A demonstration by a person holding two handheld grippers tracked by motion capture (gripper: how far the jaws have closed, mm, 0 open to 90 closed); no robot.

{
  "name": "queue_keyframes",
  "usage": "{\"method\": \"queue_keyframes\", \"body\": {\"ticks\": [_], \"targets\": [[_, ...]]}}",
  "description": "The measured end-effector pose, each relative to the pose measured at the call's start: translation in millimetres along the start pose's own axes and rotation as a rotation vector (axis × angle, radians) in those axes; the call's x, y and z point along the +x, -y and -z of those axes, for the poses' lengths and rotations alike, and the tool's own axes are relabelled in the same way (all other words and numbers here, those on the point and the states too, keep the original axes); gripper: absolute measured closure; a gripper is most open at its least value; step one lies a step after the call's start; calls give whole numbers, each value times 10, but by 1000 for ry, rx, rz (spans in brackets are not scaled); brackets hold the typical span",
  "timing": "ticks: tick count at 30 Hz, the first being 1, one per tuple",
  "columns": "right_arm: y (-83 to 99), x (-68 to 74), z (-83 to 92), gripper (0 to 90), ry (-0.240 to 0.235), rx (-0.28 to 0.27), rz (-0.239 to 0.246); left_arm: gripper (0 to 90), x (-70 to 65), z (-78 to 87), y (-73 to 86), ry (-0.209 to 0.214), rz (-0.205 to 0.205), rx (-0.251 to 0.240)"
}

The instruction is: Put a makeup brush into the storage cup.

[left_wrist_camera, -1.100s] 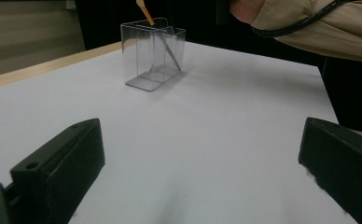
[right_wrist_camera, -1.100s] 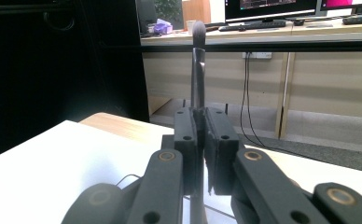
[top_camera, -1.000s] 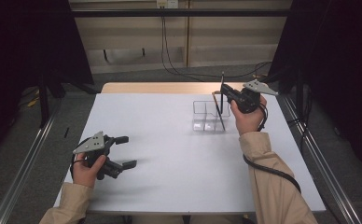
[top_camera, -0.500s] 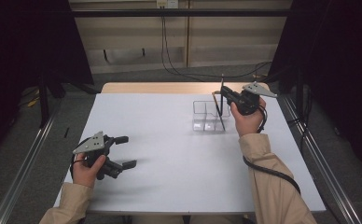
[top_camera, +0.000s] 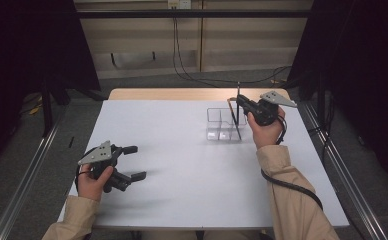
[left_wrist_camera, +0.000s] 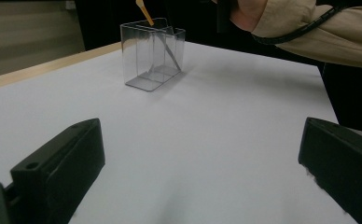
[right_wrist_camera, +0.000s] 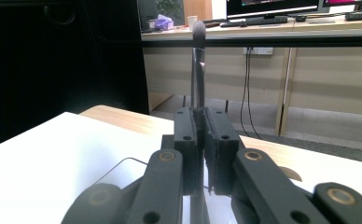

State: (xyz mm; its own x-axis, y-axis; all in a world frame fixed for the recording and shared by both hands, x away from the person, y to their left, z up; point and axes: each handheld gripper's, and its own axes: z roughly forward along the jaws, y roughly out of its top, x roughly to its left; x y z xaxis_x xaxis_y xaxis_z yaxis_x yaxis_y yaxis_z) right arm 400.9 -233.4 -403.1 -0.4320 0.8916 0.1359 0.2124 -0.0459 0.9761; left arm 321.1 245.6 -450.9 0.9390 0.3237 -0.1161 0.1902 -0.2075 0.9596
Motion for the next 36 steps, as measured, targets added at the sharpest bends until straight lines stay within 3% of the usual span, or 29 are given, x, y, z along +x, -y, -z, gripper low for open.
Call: {"method": "queue_keyframes", "body": {"ticks": [36], "targets": [[115,46,5,844,-18,41,23,3,1,1,-4,1,-7,3]]}}
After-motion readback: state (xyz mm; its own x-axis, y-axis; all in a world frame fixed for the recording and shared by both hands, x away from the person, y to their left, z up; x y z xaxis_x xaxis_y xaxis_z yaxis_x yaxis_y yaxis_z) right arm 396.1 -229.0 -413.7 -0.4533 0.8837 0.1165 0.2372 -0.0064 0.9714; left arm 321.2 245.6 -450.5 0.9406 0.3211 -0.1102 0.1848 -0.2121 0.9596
